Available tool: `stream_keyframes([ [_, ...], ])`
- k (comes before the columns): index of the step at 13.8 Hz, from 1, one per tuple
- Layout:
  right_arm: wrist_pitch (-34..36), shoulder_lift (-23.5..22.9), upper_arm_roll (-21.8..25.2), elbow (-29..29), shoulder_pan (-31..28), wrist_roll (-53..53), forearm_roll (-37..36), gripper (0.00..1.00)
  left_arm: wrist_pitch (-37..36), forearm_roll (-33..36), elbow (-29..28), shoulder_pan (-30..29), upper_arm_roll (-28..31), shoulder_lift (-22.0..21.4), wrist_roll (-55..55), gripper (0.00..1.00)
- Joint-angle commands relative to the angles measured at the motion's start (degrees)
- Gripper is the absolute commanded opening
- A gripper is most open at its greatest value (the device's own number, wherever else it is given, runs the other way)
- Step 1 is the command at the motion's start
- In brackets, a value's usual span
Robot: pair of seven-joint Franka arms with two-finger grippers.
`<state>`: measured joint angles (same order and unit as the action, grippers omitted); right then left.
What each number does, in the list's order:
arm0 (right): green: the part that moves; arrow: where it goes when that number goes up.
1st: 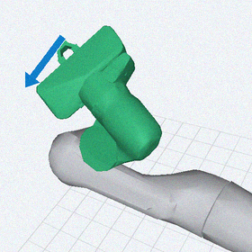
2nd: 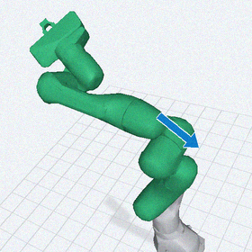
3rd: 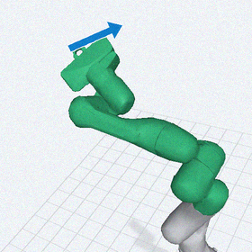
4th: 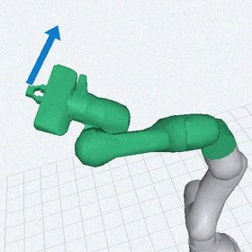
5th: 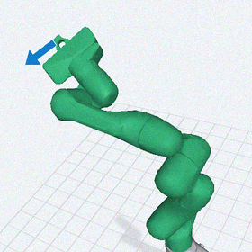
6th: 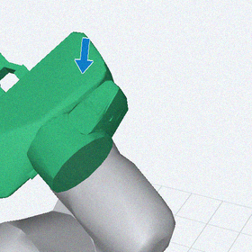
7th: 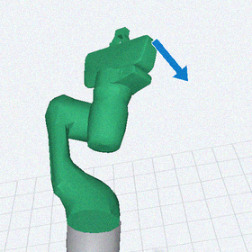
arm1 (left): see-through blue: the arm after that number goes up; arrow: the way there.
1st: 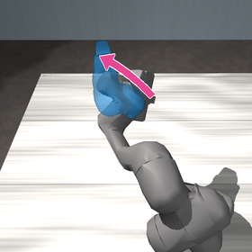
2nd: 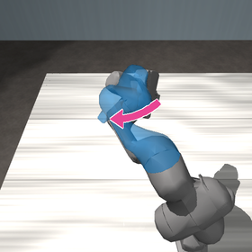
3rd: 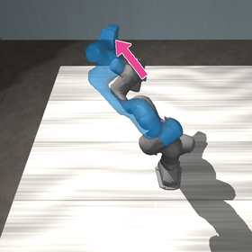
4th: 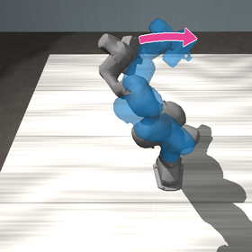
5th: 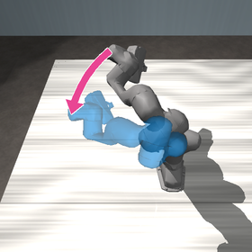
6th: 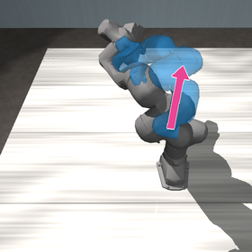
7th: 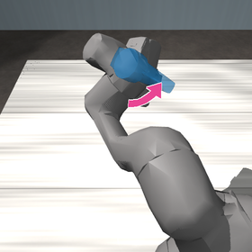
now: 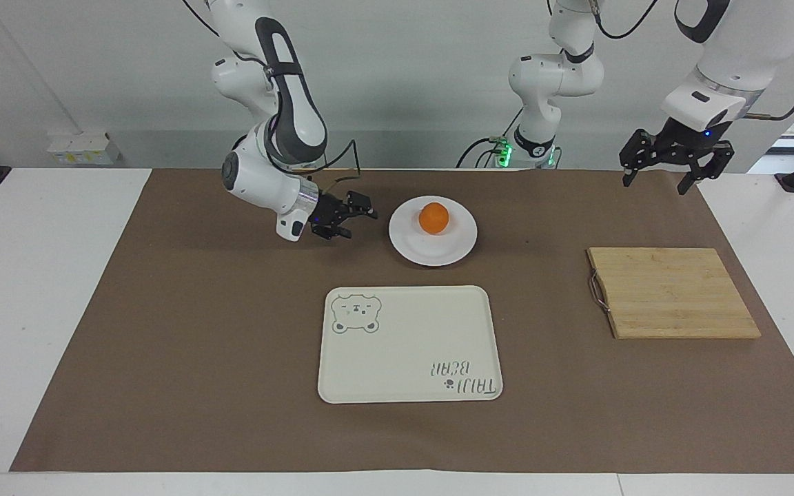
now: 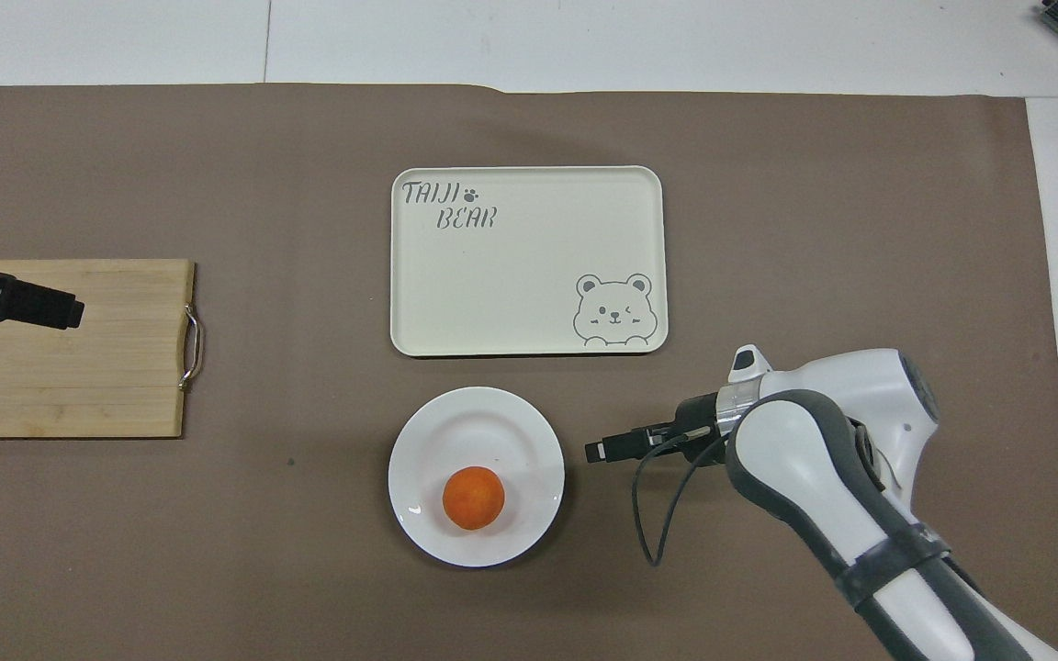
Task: Place orange and plate with both arms
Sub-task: 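Withdraw the left gripper while the right gripper reaches the plate rim, then grip the plate rim with the right gripper and slide it onto the tray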
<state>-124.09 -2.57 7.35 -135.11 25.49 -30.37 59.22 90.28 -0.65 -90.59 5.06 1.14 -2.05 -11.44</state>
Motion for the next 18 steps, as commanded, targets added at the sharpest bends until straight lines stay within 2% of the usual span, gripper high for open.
stream_keyframes([
  [1, -6.4, -0.9, 0.1, -3.1, 5.1, -2.1, 8.5, 1.00, -1.4, -0.6, 1.2, -0.7, -0.3, 0.1, -0.8, 1.00],
  [3, -10.7, -1.8, 0.1, -3.4, 9.4, -2.2, 12.7, 1.00, -1.1, 0.1, 1.8, -0.8, -0.3, 0.6, -1.0, 1.00],
  [6, -14.0, -3.2, 0.1, -3.5, 12.7, -2.4, 17.7, 1.00, -1.5, 0.1, 1.9, -0.8, -0.1, 0.8, -1.1, 1.00],
  [7, -15.9, -3.8, 0.1, -3.5, 14.2, -2.3, 19.3, 0.97, -1.5, 0.2, 1.9, -0.8, -0.1, 1.0, -1.2, 1.00],
  [8, -17.8, -3.8, 0.1, -3.5, 16.0, -2.0, 20.7, 0.82, -1.4, 0.2, 2.2, -0.8, -0.1, 1.2, -2.1, 1.00],
  [11, -19.1, -3.8, 0.1, -3.7, 16.6, 0.6, 21.1, 0.11, -1.4, 0.2, 2.5, -0.8, 0.2, 0.9, -3.7, 1.00],
  [12, -19.1, -3.8, 0.1, -3.7, 16.6, 0.7, 21.1, 0.00, -1.5, 0.3, 2.5, -0.8, 0.6, 0.9, -5.5, 1.00],
  [18, -17.0, -3.8, 0.1, -2.8, 16.1, 0.0, 27.8, 0.00, -0.9, 1.6, 2.4, -0.7, 1.0, 0.2, -7.1, 1.00],
])
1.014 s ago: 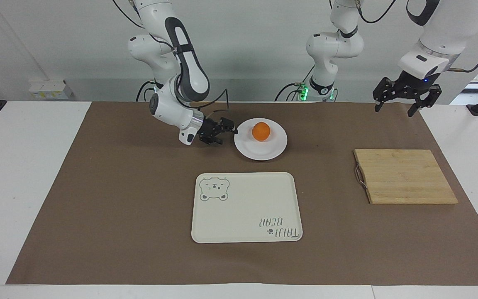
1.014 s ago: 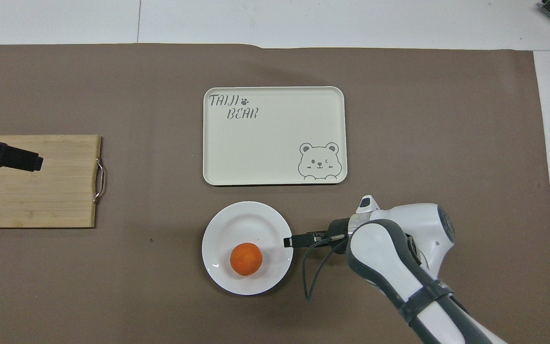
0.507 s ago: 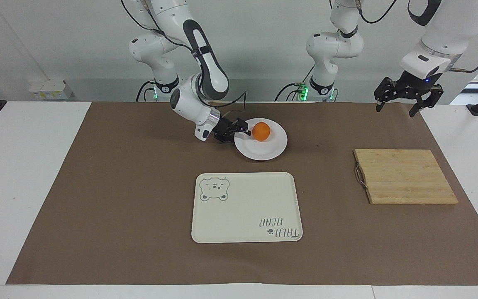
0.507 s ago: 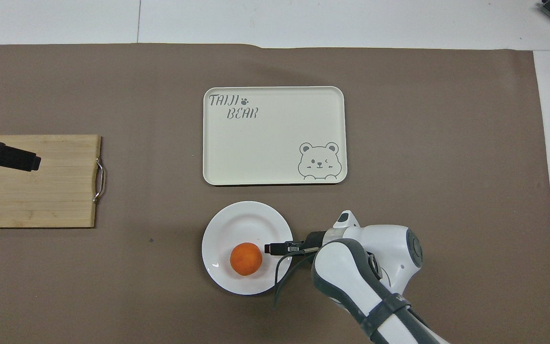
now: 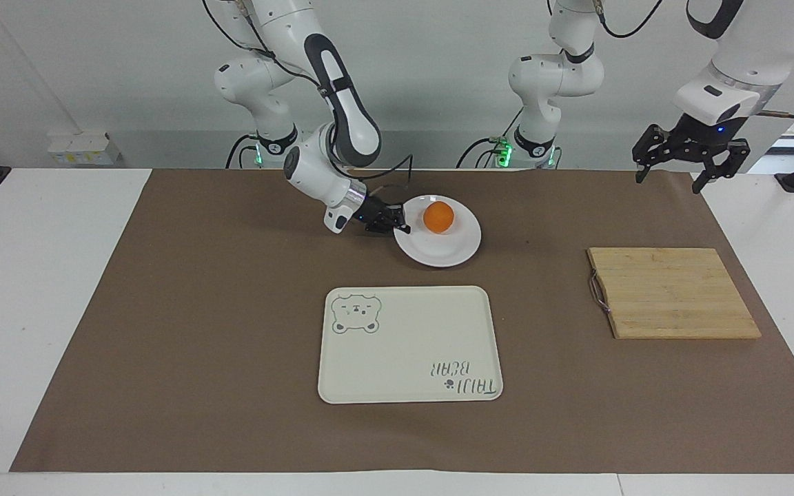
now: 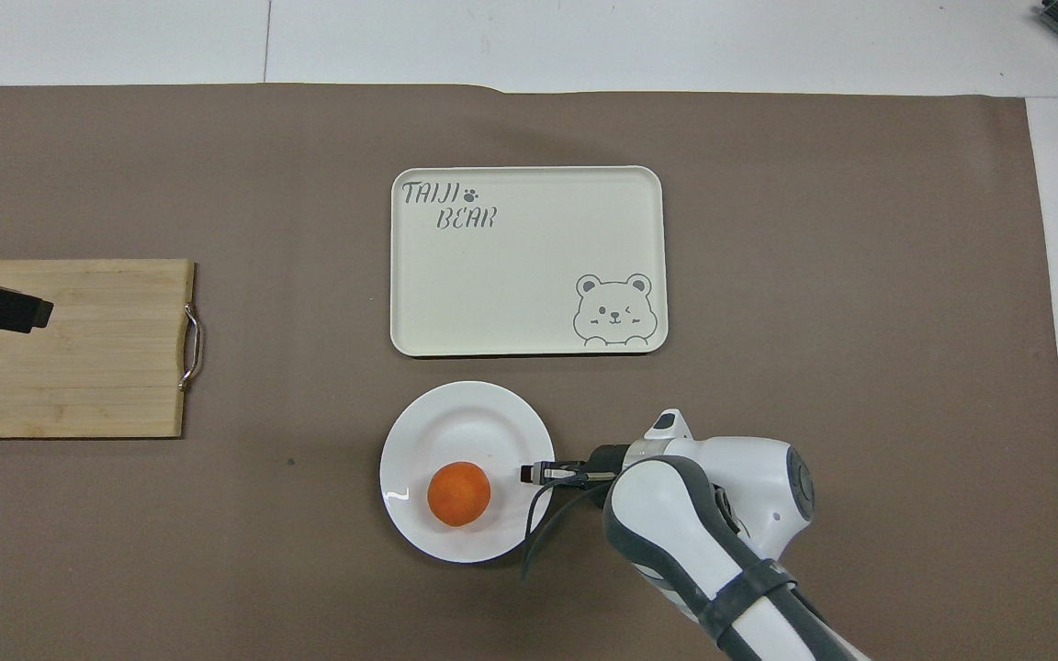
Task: Place orange and plate with both arms
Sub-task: 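Grip the plate rim with the right gripper and slide it onto the tray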
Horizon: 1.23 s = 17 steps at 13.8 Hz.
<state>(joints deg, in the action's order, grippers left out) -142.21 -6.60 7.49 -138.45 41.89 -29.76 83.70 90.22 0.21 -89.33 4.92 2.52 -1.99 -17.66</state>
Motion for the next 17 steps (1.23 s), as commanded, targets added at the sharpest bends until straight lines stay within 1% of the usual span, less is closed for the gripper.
stream_keyframes([
  [1, 1.2, 0.4, 0.1, 0.9, -0.5, -0.6, 3.8, 0.00, -0.8, 0.7, 1.2, -0.5, -0.4, 0.1, -0.9, 1.00],
  [5, 1.8, 1.1, 0.1, 4.0, -2.9, -0.2, 3.8, 0.00, -1.2, 0.6, 0.7, -0.5, -0.4, 0.0, -0.7, 1.00],
  [7, 5.0, 1.1, 0.2, 6.5, -5.6, -0.2, 3.7, 0.00, -1.3, 0.6, 0.6, -0.5, -0.4, -0.1, -0.6, 1.00],
  [9, 7.4, 0.0, 0.2, 9.1, -9.0, -0.2, 2.8, 0.00, -1.3, 0.6, 0.6, -0.4, -0.4, -0.1, -0.6, 1.00],
  [11, 9.9, -2.0, 0.3, 12.5, -11.9, 0.1, 1.1, 0.00, -1.4, 0.6, 0.6, -0.4, -0.4, -0.1, -0.5, 1.00],
  [14, 10.7, -6.0, 0.3, 18.6, -15.2, 3.7, -4.0, 0.00, -1.4, 0.6, 0.5, -0.3, -0.4, -0.4, -0.4, 1.00],
  [15, 10.8, -7.4, 0.2, 20.5, -16.1, 3.8, -4.3, 0.00, -1.4, 0.6, 0.4, -0.3, -0.4, -0.5, -0.4, 1.00],
  [17, 11.5, -11.7, 0.3, 24.7, -17.3, 3.7, -4.4, 0.00, -1.4, 0.6, 0.4, -0.3, -0.4, -0.5, -0.4, 1.00],
])
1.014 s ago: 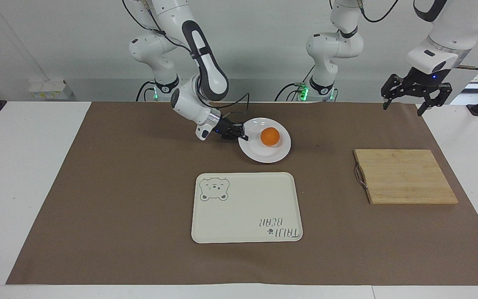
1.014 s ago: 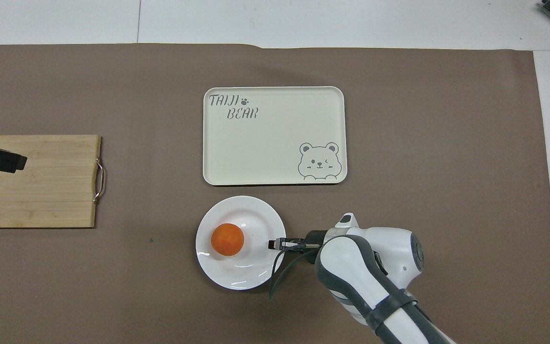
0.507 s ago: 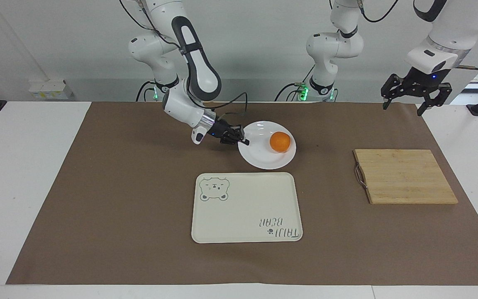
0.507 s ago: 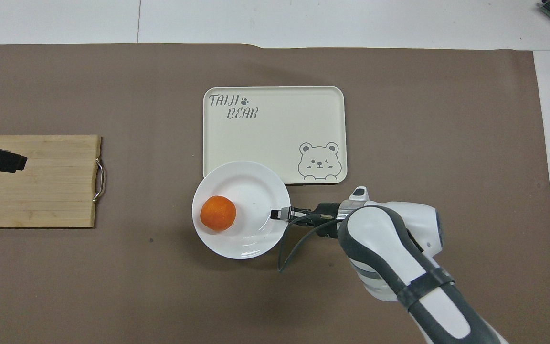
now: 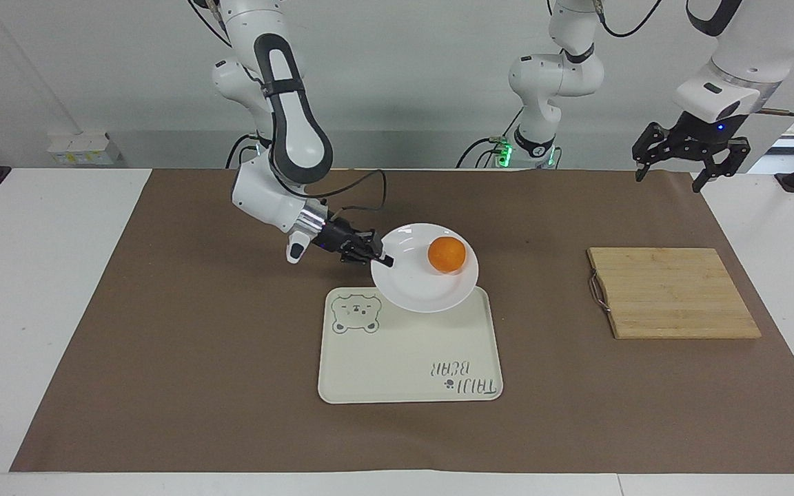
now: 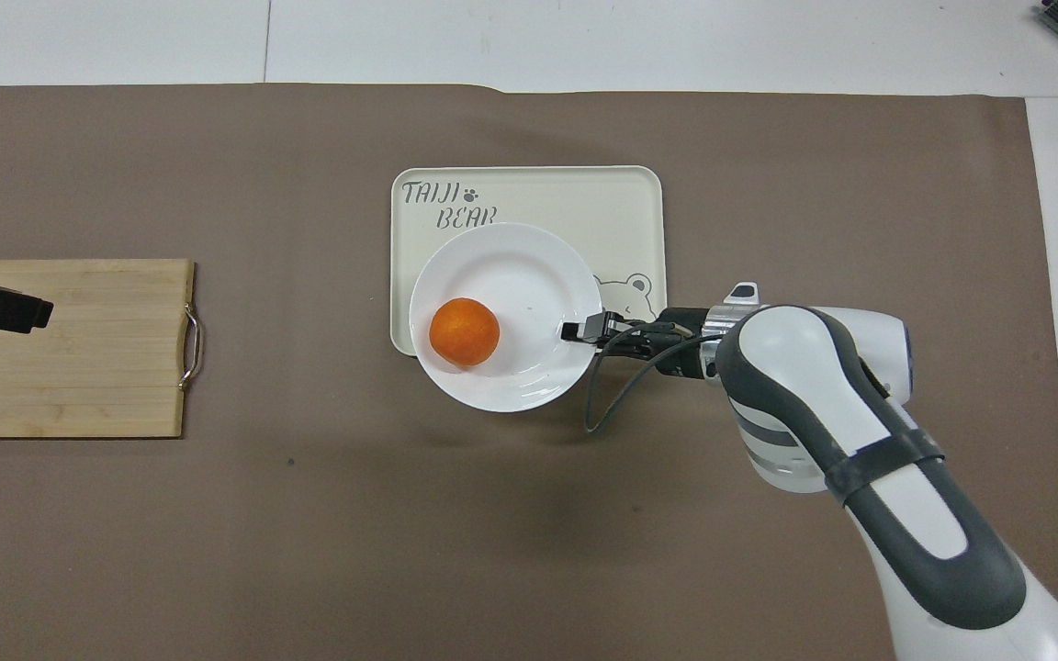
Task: Place orange and plate with both arms
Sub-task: 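Grip the plate rim with the right gripper and slide it onto the tray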
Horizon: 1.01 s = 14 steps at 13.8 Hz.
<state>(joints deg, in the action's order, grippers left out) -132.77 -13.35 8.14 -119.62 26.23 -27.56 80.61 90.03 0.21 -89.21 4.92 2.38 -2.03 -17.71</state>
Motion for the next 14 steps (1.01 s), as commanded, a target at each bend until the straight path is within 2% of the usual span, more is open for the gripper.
stream_keyframes([
  [1, 2.1, -7.1, -0.4, 7.9, -2.5, 1.5, -1.3, 0.00, -1.2, 0.6, 0.3, -0.2, -0.3, -0.4, -0.3, 1.00],
  [5, 1.6, -16.5, -0.5, 16.4, -3.2, 1.4, -0.5, 0.00, -1.1, 0.6, 0.1, -0.1, -0.3, -0.4, -0.1, 1.00],
  [8, 1.4, -17.4, -0.5, 16.6, -3.1, 1.4, -0.9, 0.02, -1.1, 0.6, 0.1, 0.0, -0.3, -0.4, -0.1, 1.00],
  [9, 1.4, -17.4, -0.4, 16.7, -3.2, 1.3, -0.7, 0.99, -1.1, 0.6, 0.1, 0.0, -0.3, -0.4, -0.1, 1.00],
  [14, 0.6, -15.4, 1.0, 16.6, -3.9, 1.2, -2.2, 1.00, -1.1, 0.5, 0.0, 0.0, -0.3, -0.5, 0.0, 1.00],
])
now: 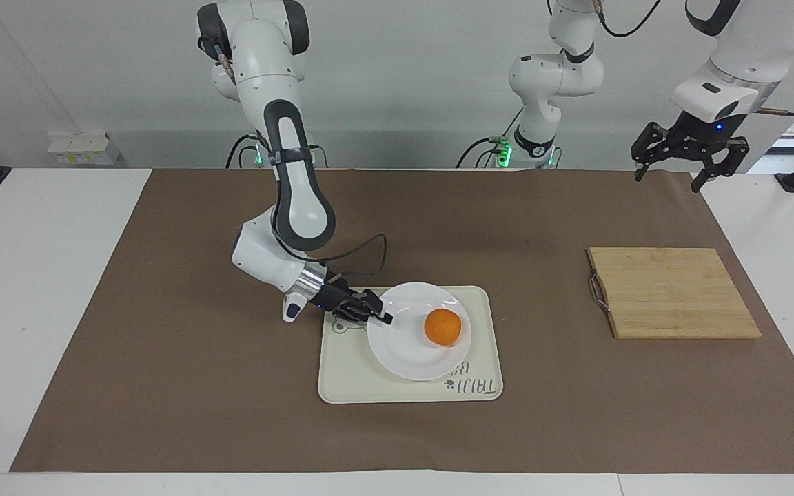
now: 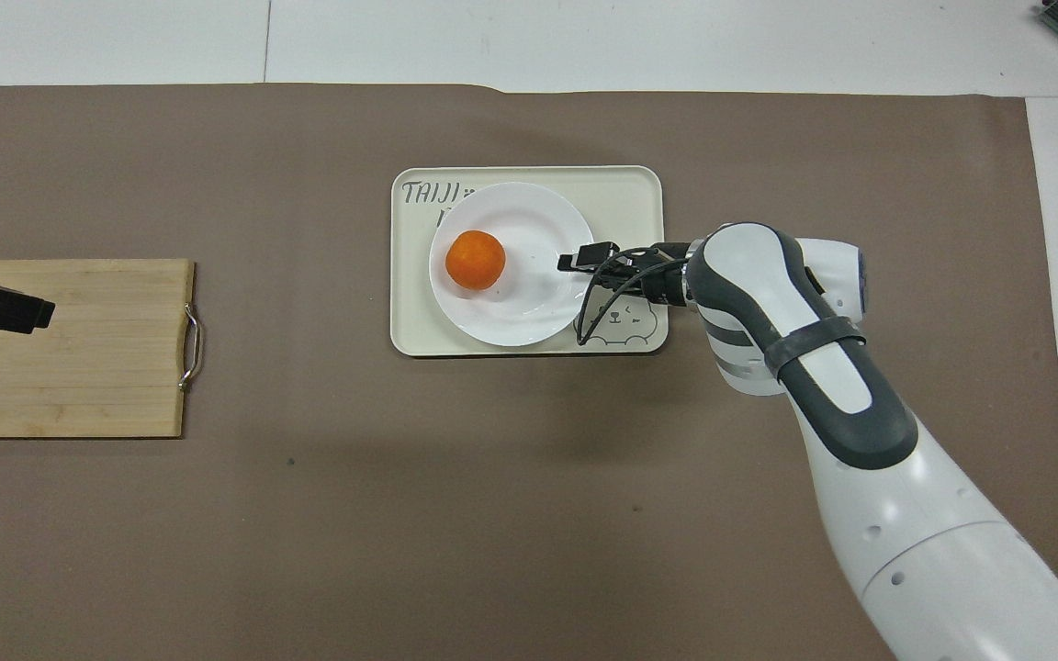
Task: Place orange and plate with both arms
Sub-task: 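Open the right gripper and release the plate on the tray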
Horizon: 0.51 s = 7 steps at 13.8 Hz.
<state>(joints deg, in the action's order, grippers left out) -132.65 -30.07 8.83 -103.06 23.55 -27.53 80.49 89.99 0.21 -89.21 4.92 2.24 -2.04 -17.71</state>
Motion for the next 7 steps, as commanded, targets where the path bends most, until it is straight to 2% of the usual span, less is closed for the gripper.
stream_keyframes([
  [1, 0.5, 1.8, 0.7, 0.1, -1.3, 1.3, -3.9, 1.00, -1.0, 0.5, -0.3, 0.1, -0.1, -0.6, 0.0, 1.00],
  [5, 0.5, 3.7, 4.2, 0.4, -1.7, 1.2, -20.0, 1.00, -0.9, 0.5, -0.7, 0.2, -0.1, -0.9, 0.0, 1.00],
  [7, 0.6, 4.2, 6.9, 4.1, -1.4, 1.7, -30.5, 1.00, -1.0, 0.5, -0.7, 0.2, -0.1, -0.9, 0.0, 1.00],
])
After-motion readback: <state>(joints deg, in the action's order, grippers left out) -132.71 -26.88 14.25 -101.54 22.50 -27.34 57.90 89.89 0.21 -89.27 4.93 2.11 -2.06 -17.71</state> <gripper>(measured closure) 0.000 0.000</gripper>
